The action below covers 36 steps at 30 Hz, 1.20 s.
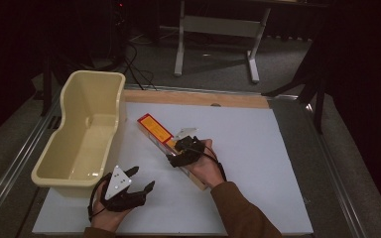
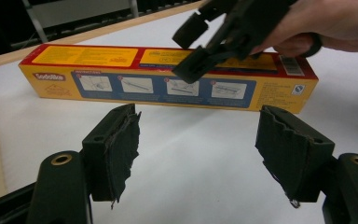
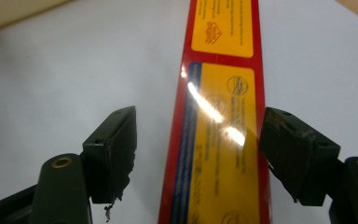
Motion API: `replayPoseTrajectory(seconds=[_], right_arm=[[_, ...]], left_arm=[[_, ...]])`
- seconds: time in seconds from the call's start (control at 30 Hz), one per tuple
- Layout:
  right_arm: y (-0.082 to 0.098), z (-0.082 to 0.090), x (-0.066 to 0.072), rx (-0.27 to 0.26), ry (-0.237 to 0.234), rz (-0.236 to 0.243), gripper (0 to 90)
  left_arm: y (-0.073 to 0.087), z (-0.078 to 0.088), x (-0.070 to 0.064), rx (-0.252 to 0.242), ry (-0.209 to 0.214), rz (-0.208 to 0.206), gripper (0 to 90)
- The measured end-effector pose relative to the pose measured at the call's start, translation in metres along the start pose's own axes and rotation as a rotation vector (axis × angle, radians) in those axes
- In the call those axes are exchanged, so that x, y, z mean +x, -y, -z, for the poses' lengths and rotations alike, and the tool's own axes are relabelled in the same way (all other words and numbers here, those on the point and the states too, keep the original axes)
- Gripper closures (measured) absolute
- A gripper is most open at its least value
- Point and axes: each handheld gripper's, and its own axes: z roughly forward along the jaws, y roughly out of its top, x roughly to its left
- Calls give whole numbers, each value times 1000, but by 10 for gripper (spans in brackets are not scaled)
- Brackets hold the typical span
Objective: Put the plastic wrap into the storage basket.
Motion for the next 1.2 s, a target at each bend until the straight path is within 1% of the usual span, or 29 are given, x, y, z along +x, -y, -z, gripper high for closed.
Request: replayPoseTrajectory(seconds=[0.07,0.17,0.2,0.23,0.27,0.3,0.33,0.4,0.47,0.53,0.6,0.67,0.87,0.97,1.0,1.03,1.13,1.2], right_arm=[[-4,-3,-1,10,19,3,269],[-4,-9,-6,43,32,-12,261],[-2,-11,-9,62,25,-22,289],[0,-13,-11,74,25,-20,318],[2,-12,-13,69,-8,-44,370],[3,-11,-13,64,-8,-60,378],[4,-9,-14,67,1,-65,384],[7,-6,-13,75,23,-53,387],[13,0,-16,82,46,-65,387],[21,6,-23,78,65,-86,388],[32,14,-32,75,81,-118,388],[45,25,-41,72,101,-160,387],[88,63,-68,89,170,-257,387],[111,83,-80,101,196,-295,387],[111,83,-80,101,196,-295,387],[124,95,-86,109,214,-316,386],[133,104,-91,123,227,-333,387],[136,109,-94,147,226,-350,385]], left_arm=[[0,0,0,-2,1,-1,295],[0,1,0,-3,2,1,295],[0,1,0,-3,2,1,294],[0,1,0,-3,2,0,295],[0,1,0,-3,2,1,294],[0,2,0,-3,1,1,295],[0,2,0,-5,1,2,294],[0,2,0,-6,1,2,295],[0,3,0,-8,-2,4,294],[1,3,0,-5,-3,5,295],[1,3,0,-4,-4,4,295],[1,2,0,-4,-4,3,295],[1,1,-1,1,-3,3,295],[1,-1,-1,6,-2,4,295],[1,-1,-1,6,-2,4,295],[1,-1,-2,8,-2,1,295],[1,-2,-2,10,-2,0,295],[1,-2,-2,10,0,2,295]])
